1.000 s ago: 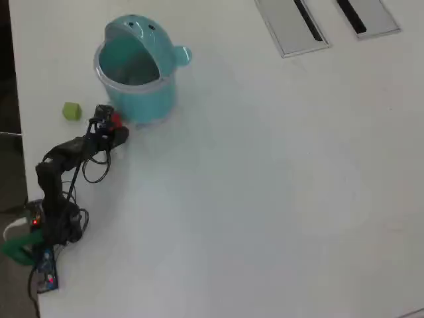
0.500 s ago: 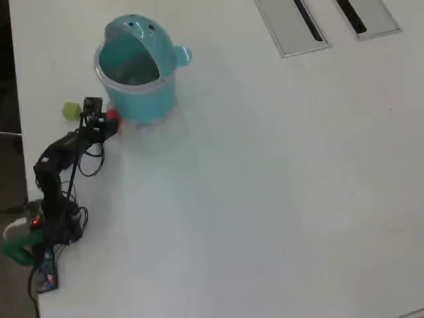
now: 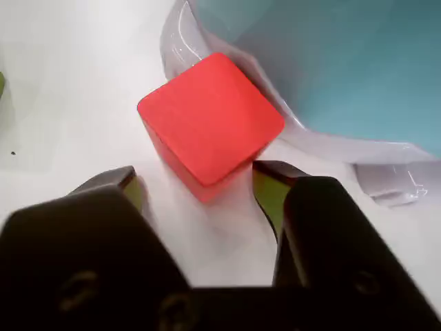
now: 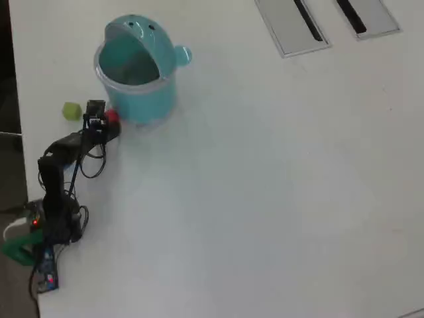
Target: Grasp RGB lego blocks and put them in the bin one by one.
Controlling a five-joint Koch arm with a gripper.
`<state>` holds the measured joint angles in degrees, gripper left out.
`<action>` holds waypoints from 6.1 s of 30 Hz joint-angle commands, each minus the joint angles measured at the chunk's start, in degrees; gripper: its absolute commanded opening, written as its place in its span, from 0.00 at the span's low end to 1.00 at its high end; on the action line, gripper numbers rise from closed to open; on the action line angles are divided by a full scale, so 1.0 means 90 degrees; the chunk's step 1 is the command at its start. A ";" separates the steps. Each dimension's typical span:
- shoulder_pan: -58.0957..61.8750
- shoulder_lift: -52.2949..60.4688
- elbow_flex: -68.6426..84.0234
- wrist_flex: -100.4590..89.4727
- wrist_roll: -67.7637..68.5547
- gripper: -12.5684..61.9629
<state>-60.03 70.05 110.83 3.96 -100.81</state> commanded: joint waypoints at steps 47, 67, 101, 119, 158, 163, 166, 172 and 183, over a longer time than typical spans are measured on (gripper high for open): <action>-0.0088 0.0342 -0.0840 0.0127 0.0166 0.57; -0.0166 -0.0029 -0.1289 0.0127 0.0742 0.43; -0.0254 0.3828 -0.1816 0.2373 0.1025 0.43; 0.0342 0.1826 -0.5293 0.2793 0.0947 0.43; 0.0391 0.0967 -0.4932 0.2930 -0.0771 0.59; 0.0342 0.1270 -0.4551 0.3125 -0.0742 0.59; 0.0342 0.1416 -0.4414 0.3291 -0.0742 0.59; 0.0313 0.1787 -0.3779 0.3350 -0.0742 0.60; 0.0146 0.2158 -0.3262 0.3467 -0.0742 0.60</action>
<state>-57.74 87.98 81.83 32.87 -107.31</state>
